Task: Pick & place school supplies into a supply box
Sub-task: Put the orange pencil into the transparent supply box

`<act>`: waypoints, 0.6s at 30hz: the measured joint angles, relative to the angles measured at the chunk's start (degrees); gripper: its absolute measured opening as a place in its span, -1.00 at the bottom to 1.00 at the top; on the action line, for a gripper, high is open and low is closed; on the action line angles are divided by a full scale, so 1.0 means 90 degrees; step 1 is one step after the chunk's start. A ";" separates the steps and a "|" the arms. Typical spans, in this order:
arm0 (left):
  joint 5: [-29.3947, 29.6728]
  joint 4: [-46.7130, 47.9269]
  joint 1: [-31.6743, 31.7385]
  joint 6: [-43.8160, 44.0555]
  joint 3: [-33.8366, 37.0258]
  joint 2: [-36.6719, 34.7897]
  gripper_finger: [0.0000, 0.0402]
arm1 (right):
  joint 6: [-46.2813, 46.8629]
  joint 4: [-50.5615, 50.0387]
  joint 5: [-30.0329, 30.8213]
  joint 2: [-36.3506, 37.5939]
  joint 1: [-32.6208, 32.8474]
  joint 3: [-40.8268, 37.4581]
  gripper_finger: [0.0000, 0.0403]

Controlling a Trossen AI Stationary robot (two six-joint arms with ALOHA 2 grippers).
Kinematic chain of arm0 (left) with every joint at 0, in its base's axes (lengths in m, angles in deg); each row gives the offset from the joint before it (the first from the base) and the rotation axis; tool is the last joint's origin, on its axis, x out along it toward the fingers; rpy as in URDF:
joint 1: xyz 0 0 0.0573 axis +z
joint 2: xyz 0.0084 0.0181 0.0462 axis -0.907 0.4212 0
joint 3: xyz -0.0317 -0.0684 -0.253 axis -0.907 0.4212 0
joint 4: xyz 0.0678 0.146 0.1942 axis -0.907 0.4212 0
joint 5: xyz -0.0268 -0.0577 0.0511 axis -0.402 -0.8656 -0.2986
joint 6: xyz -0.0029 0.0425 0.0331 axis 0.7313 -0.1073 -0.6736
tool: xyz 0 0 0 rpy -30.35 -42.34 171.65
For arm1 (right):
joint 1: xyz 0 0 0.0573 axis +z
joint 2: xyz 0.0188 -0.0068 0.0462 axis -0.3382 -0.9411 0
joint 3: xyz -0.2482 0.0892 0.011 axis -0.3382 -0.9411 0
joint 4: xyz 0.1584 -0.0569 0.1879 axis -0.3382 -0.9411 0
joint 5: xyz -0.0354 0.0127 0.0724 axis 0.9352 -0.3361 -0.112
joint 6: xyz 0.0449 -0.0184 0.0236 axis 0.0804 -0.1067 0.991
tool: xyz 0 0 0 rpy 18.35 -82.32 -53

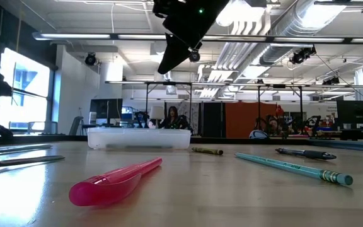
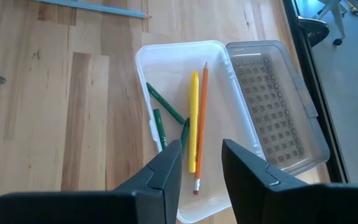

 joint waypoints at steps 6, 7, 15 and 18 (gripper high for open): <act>0.0221 0.0075 0.0002 -0.0087 0.0010 0.0000 -0.65 | 0.0044 -0.0005 -0.0234 0.0000 0.0000 0.0000 -0.51; 0.0237 0.0075 0.0002 -0.0152 0.0012 0.0000 -0.72 | 0.0044 -0.0003 -0.0273 0.0000 0.0000 0.0000 -0.51; 0.1201 0.0023 0.0005 -0.0204 0.0135 -0.0024 -0.87 | 0.0309 -0.0007 -0.0703 0.0000 0.0034 0.0000 -0.51; 0.1656 -0.0037 0.0008 -0.0338 0.0157 -0.0103 -0.89 | 0.0300 -0.0056 -0.0847 0.0000 0.0089 0.0000 -0.51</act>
